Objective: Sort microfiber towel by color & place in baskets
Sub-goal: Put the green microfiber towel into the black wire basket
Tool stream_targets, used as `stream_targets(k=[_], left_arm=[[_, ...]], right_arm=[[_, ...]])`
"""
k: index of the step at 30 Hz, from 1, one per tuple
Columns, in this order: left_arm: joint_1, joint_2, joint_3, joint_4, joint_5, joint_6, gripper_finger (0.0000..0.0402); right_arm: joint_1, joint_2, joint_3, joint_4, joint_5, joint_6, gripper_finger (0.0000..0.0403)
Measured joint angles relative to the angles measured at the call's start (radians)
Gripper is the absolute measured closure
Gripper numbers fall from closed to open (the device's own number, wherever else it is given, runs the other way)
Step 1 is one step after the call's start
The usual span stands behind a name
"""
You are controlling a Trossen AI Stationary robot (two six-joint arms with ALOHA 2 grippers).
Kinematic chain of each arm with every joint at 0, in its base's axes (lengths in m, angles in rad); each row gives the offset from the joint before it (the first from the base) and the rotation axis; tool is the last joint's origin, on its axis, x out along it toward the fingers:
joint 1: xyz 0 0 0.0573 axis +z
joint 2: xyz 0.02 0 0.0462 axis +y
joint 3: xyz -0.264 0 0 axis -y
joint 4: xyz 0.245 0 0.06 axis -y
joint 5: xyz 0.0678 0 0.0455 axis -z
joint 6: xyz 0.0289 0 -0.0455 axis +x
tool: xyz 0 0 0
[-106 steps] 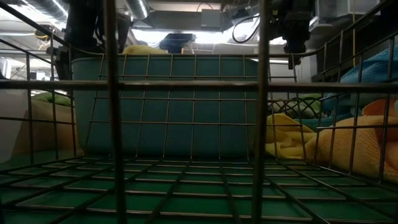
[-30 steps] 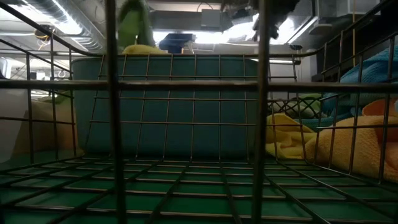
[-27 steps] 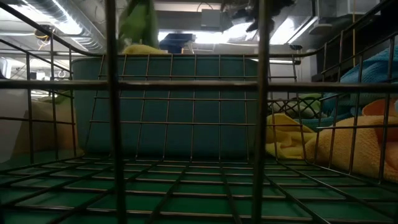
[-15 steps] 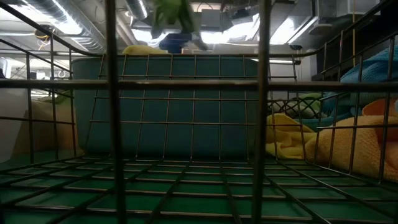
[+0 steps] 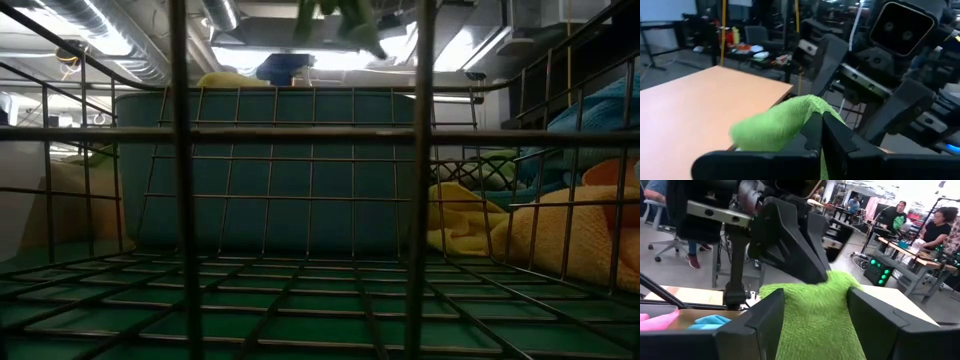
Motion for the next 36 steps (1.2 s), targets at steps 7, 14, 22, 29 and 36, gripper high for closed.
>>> stream_targets(k=[7, 14, 22, 29, 36], left_arm=[[-0.043, 0.029, -0.001, 0.059, 0.028, 0.036, 0.0401], [-0.059, 0.029, -0.001, 0.085, 0.038, 0.035, 0.0401], [-0.059, 0.028, -0.001, 0.09, 0.039, 0.033, 0.0401], [-0.06, 0.028, -0.001, 0.08, 0.011, 0.032, 0.0401], [-0.059, 0.027, -0.001, 0.082, -0.076, 0.032, 0.0364]], right_arm=[[0.028, 0.0, 0.0, -0.007, 0.099, 0.001, 0.0185], [0.023, 0.001, -0.001, -0.014, 0.118, 0.001, 0.0205], [0.023, 0.006, -0.001, -0.028, 0.069, 0.001, 0.0341], [0.023, 0.006, -0.001, -0.051, 0.073, 0.002, 0.0364], [0.023, -0.008, 0.003, -0.134, 0.162, 0.002, 0.0371]])
